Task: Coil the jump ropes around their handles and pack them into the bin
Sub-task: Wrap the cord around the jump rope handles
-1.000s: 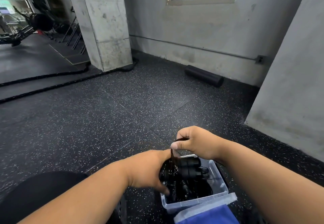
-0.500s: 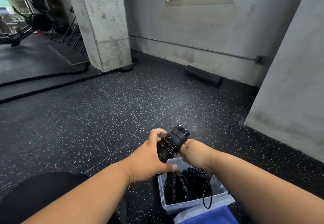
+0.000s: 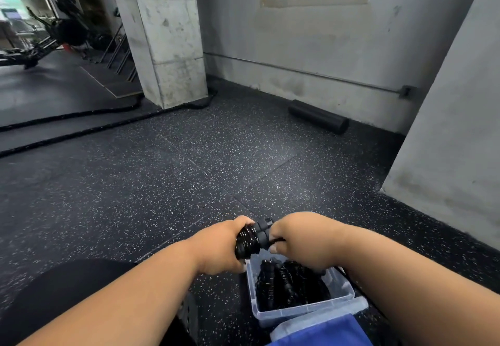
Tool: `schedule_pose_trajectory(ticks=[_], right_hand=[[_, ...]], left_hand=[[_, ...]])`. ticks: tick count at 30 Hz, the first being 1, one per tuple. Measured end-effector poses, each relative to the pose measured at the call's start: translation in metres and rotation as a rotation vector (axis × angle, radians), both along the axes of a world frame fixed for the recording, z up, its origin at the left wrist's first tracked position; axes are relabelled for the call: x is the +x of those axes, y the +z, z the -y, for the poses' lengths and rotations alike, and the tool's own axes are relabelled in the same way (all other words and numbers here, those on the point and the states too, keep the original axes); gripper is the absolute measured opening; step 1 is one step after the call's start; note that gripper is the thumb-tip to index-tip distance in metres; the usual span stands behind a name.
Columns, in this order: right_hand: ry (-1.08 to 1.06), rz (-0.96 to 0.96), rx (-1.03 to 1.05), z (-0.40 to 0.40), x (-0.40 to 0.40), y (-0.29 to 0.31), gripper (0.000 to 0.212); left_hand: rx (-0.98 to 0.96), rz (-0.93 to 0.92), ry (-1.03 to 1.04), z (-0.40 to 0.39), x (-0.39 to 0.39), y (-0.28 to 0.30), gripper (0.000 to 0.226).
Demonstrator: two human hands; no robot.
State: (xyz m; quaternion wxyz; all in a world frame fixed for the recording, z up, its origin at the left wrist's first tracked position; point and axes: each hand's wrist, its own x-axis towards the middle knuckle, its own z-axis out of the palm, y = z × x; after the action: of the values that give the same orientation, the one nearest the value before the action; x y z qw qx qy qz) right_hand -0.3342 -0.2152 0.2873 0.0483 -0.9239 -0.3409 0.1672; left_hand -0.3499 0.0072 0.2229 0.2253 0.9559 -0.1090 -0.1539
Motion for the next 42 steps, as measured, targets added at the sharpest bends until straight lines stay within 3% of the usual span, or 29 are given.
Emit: schedule_pose_trajectory(ticks=[6, 12, 17, 20, 23, 27, 31, 35, 38, 42], right_hand=[[-0.068, -0.165, 0.406, 0.025, 0.025, 0.008, 0.023], [-0.402, -0.885, 0.997, 0.040, 0.037, -0.026, 0.037], [-0.392, -1.081, 0.953, 0.038, 0.033, -0.032, 0.035], [-0.312, -1.189, 0.969, 0.029, 0.026, -0.039, 0.031], [-0.294, -1.157, 1.081, 0.018, 0.022, -0.041, 0.025], [-0.337, -1.075, 1.118, 0.008, 0.022, -0.050, 0.034], [-0.468, -1.094, 1.094, -0.006, 0.020, -0.060, 0.052], [-0.617, -0.894, 1.073, -0.006, 0.025, -0.051, 0.032], [-0.664, -0.826, 0.990, -0.007, 0.023, -0.049, 0.028], [-0.610, -0.626, 0.812, -0.010, 0.016, -0.045, 0.032]], left_hand=[[-0.166, -0.168, -0.177, 0.025, -0.018, 0.015, 0.094], [-0.514, -0.283, -0.196, 0.032, -0.022, 0.038, 0.088], [-0.593, -0.376, -0.240, 0.030, -0.021, 0.040, 0.083], [-0.646, -0.494, -0.316, 0.032, -0.022, 0.043, 0.062], [-0.720, -0.597, -0.307, 0.035, -0.026, 0.038, 0.044], [-0.780, -0.627, -0.306, 0.034, -0.025, 0.037, 0.037], [-0.861, -0.504, -0.232, 0.028, -0.018, 0.045, 0.053], [-0.830, -0.333, -0.034, 0.011, -0.008, 0.048, 0.067], [-0.767, -0.270, 0.095, 0.007, -0.009, 0.044, 0.083], [-0.712, -0.221, 0.057, 0.013, -0.009, 0.039, 0.106]])
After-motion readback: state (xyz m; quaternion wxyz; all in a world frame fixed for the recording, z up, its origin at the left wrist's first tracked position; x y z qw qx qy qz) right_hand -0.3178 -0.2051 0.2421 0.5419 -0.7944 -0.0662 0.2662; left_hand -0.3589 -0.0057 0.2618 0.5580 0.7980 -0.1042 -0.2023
